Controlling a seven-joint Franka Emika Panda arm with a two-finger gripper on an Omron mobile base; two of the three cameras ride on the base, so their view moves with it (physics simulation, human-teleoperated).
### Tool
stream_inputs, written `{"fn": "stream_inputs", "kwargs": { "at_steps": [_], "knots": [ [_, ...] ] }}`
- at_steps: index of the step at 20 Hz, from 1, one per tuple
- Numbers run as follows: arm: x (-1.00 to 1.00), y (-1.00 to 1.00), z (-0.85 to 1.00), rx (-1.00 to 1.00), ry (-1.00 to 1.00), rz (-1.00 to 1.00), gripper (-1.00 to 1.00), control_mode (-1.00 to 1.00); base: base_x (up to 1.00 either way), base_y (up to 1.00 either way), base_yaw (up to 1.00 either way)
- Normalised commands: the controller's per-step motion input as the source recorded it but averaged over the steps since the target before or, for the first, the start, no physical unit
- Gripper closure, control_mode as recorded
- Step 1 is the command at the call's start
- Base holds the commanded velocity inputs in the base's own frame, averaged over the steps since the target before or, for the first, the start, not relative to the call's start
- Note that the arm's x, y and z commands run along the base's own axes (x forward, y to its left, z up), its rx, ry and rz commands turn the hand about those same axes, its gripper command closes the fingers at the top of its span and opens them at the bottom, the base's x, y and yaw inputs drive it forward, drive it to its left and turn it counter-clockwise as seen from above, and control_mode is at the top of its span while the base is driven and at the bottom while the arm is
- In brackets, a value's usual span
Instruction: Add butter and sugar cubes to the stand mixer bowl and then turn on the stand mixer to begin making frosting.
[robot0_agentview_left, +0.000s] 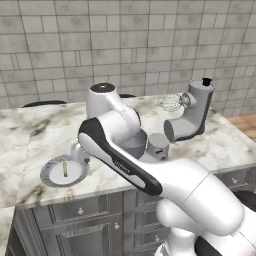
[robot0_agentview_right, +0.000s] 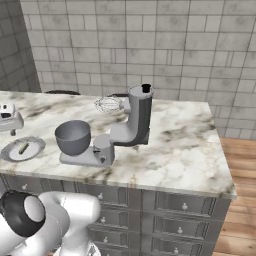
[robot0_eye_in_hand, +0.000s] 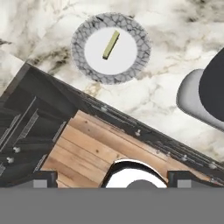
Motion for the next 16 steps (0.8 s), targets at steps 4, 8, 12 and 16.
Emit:
{"fn": "stream_inputs", "kwargs": {
  "at_steps": [4, 8, 12, 16],
  "knots": [
    [0.15, 0.62, -0.18, 0.06, 0.00, -0.30, -1.00, -1.00, 0.00, 0.00, 0.00],
    [0.48, 0.45, -0.30, 0.01, 0.02, -0.28, -1.00, -1.00, 0.00, 0.00, 0.00],
    [0.69, 0.28, -0.35, 0.00, 0.08, -0.25, -1.00, -1.00, 0.00, 0.00, 0.00],
    [0.83, 0.06, -0.48, 0.00, 0.16, -0.23, -1.00, -1.00, 0.00, 0.00, 0.00]
  ]
}}
